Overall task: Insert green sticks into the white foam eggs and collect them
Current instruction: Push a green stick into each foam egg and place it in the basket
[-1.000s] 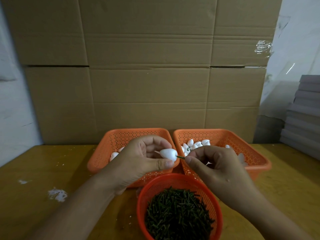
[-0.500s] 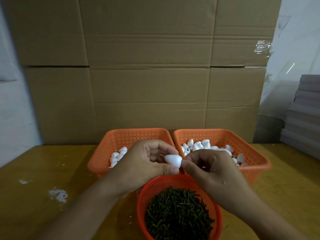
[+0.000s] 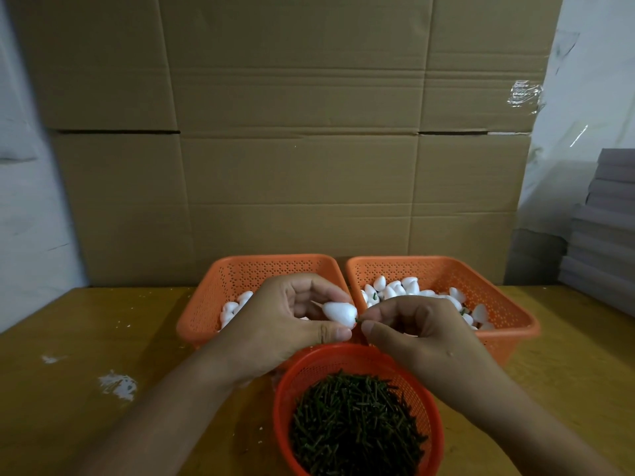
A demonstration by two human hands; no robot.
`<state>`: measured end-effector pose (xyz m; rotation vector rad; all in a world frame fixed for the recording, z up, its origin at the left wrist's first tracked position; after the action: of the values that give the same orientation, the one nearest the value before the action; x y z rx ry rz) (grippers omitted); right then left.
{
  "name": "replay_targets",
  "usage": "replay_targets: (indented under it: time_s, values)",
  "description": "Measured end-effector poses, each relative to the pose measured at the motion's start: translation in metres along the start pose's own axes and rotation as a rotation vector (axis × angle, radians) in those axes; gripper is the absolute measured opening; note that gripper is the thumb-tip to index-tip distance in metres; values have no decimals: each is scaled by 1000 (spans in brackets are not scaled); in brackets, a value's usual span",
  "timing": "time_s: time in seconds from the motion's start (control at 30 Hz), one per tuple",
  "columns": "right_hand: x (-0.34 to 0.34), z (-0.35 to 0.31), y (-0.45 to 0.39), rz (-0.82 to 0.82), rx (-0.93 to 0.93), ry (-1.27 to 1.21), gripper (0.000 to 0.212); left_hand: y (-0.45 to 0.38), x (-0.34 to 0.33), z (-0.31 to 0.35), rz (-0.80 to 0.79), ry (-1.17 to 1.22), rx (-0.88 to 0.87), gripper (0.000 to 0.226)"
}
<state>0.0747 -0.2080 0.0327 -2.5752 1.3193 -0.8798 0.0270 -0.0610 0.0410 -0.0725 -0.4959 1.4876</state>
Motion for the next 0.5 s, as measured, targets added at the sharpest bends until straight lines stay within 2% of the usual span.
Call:
replay_targets:
  time_s: [0.33,0.5]
  values:
    - [-1,-5,2,16,41,69,15,-1,-2,-1,-8,-17,-3,29]
    - [-4,0,1,-5,9,21,15,0,2,-2,-1,-44,9,31]
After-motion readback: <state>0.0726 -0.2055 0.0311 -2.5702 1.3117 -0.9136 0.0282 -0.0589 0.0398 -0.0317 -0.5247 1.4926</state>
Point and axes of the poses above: each hand's wrist, its own y-axis away from the middle knuckle, its own x-axis out of the back of the hand, z = x × y, the point moved 9 cm from there along -y, towards the middle knuckle, and after that the axes turned 5 degrees about -z, right-handed, at the moved point
